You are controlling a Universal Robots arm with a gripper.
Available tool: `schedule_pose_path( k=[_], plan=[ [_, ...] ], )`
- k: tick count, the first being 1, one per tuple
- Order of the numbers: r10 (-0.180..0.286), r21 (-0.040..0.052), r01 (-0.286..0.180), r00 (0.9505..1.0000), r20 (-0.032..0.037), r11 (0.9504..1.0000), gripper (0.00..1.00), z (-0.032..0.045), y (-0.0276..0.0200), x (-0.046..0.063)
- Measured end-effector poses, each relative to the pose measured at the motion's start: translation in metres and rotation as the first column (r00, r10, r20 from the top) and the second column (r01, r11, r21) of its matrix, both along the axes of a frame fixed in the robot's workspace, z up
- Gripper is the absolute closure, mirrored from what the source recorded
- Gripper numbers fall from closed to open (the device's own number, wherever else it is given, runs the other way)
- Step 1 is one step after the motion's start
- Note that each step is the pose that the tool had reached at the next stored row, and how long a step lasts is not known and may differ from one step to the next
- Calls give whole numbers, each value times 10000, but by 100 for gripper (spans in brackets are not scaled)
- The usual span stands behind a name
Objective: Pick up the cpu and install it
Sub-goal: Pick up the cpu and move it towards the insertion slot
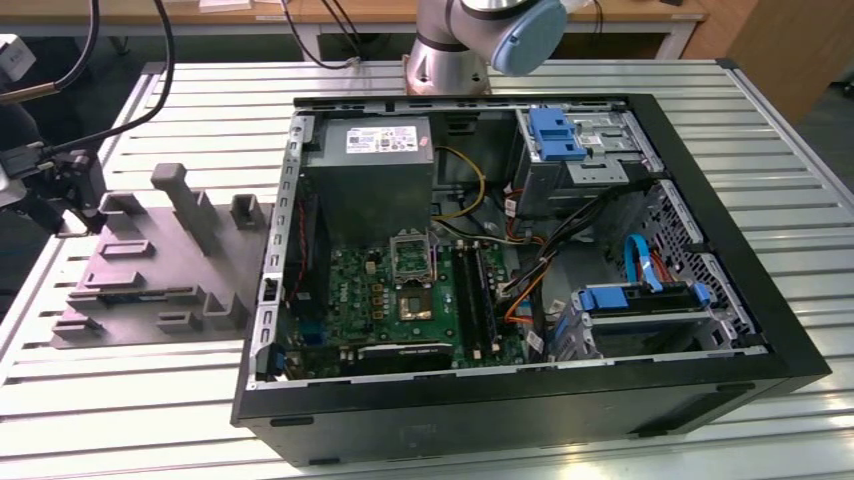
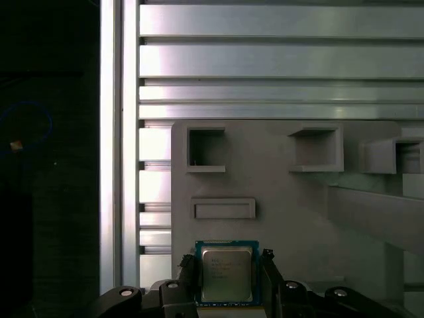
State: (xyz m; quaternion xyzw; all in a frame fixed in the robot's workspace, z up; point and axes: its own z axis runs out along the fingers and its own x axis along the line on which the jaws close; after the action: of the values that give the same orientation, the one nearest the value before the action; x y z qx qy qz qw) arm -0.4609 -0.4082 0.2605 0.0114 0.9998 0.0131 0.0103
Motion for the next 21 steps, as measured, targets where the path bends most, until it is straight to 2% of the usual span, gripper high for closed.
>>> schedule_pose_path(
  k=[21],
  plan=[
    [0, 0, 0, 10000, 1, 10000, 53, 49, 0, 0]
  ],
)
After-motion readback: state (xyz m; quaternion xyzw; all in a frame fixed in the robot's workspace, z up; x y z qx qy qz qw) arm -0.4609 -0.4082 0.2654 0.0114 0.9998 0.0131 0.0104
